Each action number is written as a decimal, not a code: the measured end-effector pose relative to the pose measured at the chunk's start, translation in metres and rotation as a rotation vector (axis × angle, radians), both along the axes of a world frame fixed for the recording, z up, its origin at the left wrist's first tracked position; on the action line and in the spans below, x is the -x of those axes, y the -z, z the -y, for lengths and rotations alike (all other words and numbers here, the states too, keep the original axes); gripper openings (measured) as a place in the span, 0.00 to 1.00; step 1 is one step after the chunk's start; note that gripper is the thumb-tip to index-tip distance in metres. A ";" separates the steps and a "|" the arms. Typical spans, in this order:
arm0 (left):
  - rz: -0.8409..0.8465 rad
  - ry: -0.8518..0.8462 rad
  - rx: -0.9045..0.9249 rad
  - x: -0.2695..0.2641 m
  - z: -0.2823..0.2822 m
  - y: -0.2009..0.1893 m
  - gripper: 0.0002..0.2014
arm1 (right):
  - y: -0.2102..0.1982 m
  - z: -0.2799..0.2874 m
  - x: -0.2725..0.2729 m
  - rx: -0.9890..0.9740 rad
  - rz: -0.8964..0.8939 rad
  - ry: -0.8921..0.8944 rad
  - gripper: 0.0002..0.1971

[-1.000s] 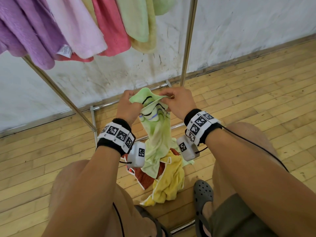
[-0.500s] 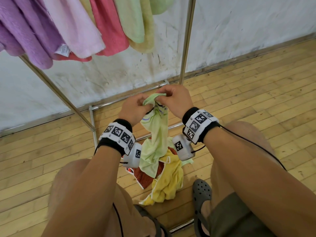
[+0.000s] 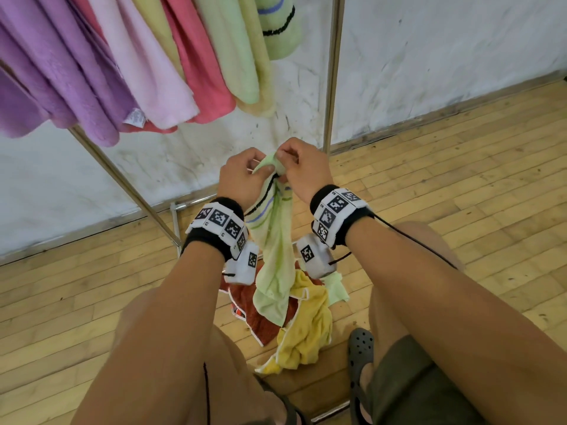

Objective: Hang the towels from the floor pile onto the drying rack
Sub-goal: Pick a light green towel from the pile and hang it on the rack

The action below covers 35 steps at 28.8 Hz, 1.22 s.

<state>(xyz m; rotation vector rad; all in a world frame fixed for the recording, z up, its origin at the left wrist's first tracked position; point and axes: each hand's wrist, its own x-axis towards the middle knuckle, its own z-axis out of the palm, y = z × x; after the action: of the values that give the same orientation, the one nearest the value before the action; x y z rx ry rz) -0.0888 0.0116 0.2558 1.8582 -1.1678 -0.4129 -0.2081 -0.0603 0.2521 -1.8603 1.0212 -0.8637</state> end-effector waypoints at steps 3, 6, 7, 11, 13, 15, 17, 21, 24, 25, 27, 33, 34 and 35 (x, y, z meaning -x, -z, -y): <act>0.031 -0.013 0.033 -0.002 0.006 -0.027 0.06 | -0.031 0.003 0.002 0.052 -0.036 -0.003 0.06; 0.065 0.020 0.059 -0.006 0.006 -0.058 0.07 | -0.062 0.004 0.000 0.123 -0.100 -0.014 0.08; 0.085 0.028 0.063 -0.008 0.005 -0.070 0.07 | -0.072 0.004 0.000 0.134 -0.100 -0.008 0.08; 0.152 0.019 0.073 -0.018 0.000 -0.113 0.09 | -0.110 0.006 -0.001 0.143 -0.065 0.020 0.09; 0.195 0.024 0.071 -0.022 -0.001 -0.133 0.08 | -0.127 0.007 -0.003 0.147 -0.071 0.007 0.09; 0.230 0.024 0.077 -0.026 -0.003 -0.156 0.07 | -0.150 0.005 -0.004 0.153 -0.055 -0.005 0.07; 0.249 0.024 0.093 -0.030 -0.004 -0.178 0.07 | -0.173 0.005 -0.006 0.192 -0.044 0.002 0.06; 0.281 0.005 0.120 -0.036 -0.003 -0.219 0.05 | -0.213 0.014 -0.015 0.183 0.024 0.021 0.18; 0.336 0.001 0.078 -0.040 0.000 -0.247 0.06 | -0.239 0.021 -0.020 0.227 0.046 0.018 0.20; 0.359 0.006 0.052 -0.041 0.000 -0.256 0.07 | -0.247 0.022 -0.021 0.238 0.039 0.018 0.20; 0.430 0.031 0.002 -0.043 0.002 -0.272 0.07 | -0.261 0.026 -0.021 0.241 0.043 0.018 0.19; 0.461 0.067 0.011 -0.047 0.011 -0.301 0.11 | -0.292 0.032 -0.017 0.204 0.084 -0.043 0.19; 0.446 0.077 0.000 -0.045 0.011 -0.303 0.07 | -0.297 0.033 -0.015 0.214 0.090 -0.039 0.19; 0.446 0.085 -0.001 -0.045 0.013 -0.305 0.06 | -0.301 0.035 -0.014 0.223 0.097 -0.030 0.19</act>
<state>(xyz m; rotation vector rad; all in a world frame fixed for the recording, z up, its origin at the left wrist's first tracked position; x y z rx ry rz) -0.0434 -0.0010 0.5610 1.9634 -1.5435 -0.0398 -0.1938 -0.0950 0.5528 -1.9913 0.8634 -1.0756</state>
